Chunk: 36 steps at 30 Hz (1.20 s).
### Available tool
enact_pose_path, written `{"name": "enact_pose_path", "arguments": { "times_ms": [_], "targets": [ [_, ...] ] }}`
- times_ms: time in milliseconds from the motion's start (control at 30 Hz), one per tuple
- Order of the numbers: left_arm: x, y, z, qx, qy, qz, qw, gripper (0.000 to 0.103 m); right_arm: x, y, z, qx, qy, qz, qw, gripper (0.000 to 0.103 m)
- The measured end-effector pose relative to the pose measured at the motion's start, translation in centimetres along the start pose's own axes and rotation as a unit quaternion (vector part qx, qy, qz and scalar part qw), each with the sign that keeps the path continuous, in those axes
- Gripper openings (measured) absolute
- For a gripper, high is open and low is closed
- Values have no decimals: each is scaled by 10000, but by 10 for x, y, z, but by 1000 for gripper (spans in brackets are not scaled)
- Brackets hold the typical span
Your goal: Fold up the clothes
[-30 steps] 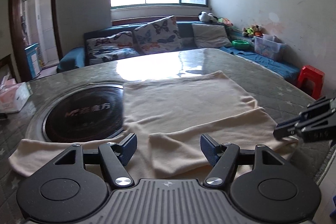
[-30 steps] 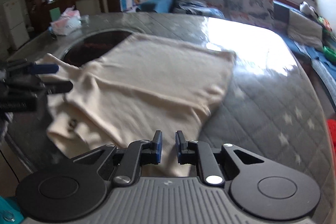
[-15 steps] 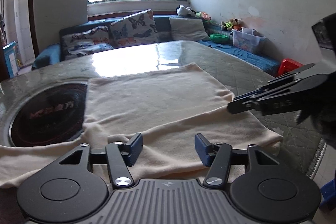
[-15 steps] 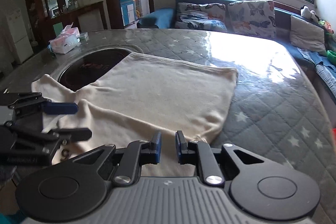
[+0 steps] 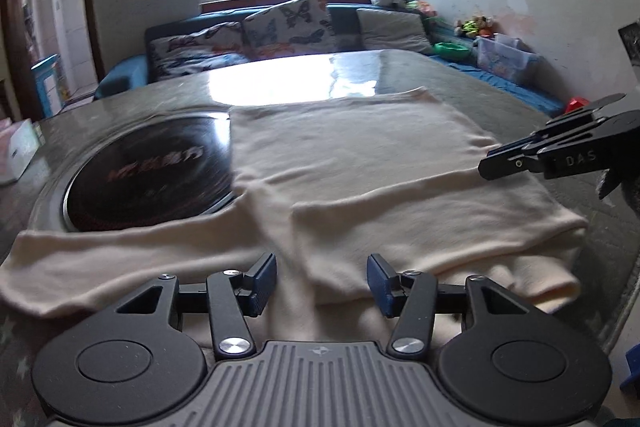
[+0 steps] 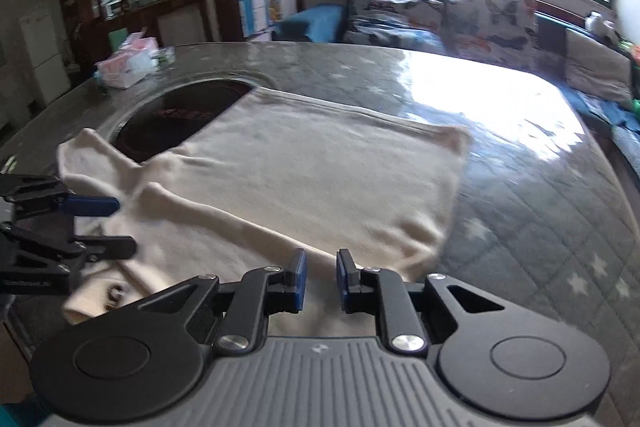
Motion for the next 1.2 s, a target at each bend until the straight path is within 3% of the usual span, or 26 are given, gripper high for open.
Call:
{"name": "enact_pose_path", "arguments": {
  "times_ms": [267, 467, 500, 633, 833, 967, 1200],
  "targets": [
    [-13, -2, -17, -200, 256, 93, 9994, 55, 30, -4, -63, -651, 683, -363, 9949, 17],
    [-19, -2, -60, -654, 826, 111, 9944, 55, 41, 3, -100, -1075, 1039, -438, 9878, 19],
    [-19, -2, -70, -744, 956, 104, 9926, 55, 43, 7, -101, -1079, 1038, -409, 9879, 23],
    [-22, -6, -112, -1153, 1528, 54, 9815, 57, 57, 22, -96, -964, 898, -301, 9908, 24],
    [-19, -15, -181, -1787, 2379, -129, 9546, 58, 63, 24, -100, -965, 989, -364, 9897, 25],
    [-13, -18, -209, -2117, 2493, -250, 9447, 58, 57, 23, -108, -1097, 1053, -365, 9877, 25],
    [3, -19, -221, -2319, 2446, -494, 9402, 50, 41, 17, -119, -1174, 1123, -301, 9863, 25]
  ]
}}
Point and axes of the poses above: each gripper's, at about its wrist camera, not at the fingertips, and x roughly the way its jaws point, z to its right, y to its top, the point moved 7 cm from there along x, roughly the way its jaws point, and after that the axes turned 10 degrees about y, right-handed, at the moved point
